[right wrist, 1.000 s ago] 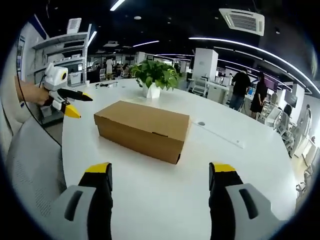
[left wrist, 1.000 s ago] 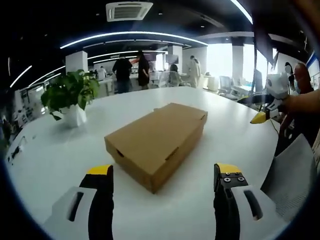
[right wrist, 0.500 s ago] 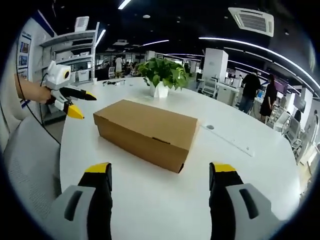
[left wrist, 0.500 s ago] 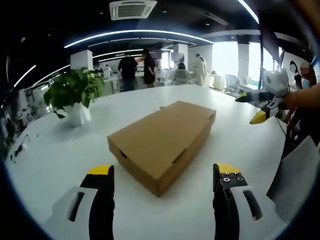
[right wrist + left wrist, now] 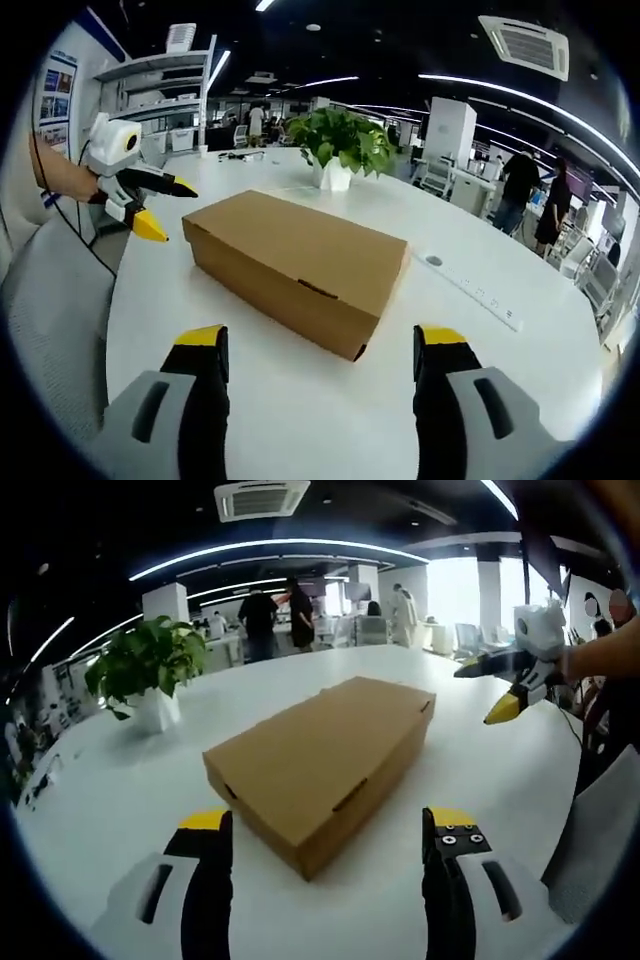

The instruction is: Operate the shoe box by opening the lid, removing the specified soft item, and placing it in the target area until the item is outside and the box remains undamaged.

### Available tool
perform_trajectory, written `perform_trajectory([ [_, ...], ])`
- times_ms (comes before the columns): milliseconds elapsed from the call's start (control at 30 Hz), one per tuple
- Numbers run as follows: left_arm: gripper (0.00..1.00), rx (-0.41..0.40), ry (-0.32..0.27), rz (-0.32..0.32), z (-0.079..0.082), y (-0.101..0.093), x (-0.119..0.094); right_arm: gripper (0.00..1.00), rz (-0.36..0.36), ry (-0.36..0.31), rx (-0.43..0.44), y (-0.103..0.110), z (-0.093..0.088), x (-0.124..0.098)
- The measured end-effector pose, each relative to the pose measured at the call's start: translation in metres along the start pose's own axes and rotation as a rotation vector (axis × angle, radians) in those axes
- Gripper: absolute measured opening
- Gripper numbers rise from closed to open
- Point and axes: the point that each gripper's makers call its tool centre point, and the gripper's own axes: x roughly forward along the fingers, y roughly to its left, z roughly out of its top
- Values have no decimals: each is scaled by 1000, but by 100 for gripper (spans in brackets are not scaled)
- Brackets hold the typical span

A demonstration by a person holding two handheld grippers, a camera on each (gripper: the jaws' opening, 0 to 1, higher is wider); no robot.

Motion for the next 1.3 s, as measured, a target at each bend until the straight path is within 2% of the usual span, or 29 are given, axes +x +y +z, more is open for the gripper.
perform_trajectory([
  [133, 80, -27, 12, 15, -5, 2, 3, 69, 19, 8, -8, -1, -1, 7],
  [500, 77, -52, 20, 60, -6, 6, 14, 68, 46, 30, -18, -10, 1, 26],
  [833, 76, -84, 24, 69, -9, 8, 27, 67, 57, 39, 30, -17, -2, 43],
  [933, 75, -80, 19, 100, -9, 12, 28, 67, 57, 47, 42, -18, -5, 48],
  [1133, 75, -62, 31, 106, -11, 13, 35, 66, 64, 52, 48, -19, -4, 57],
  [1300, 75, -70, 41, 109, -12, 12, 41, 61, 76, 61, 32, -18, -5, 65],
])
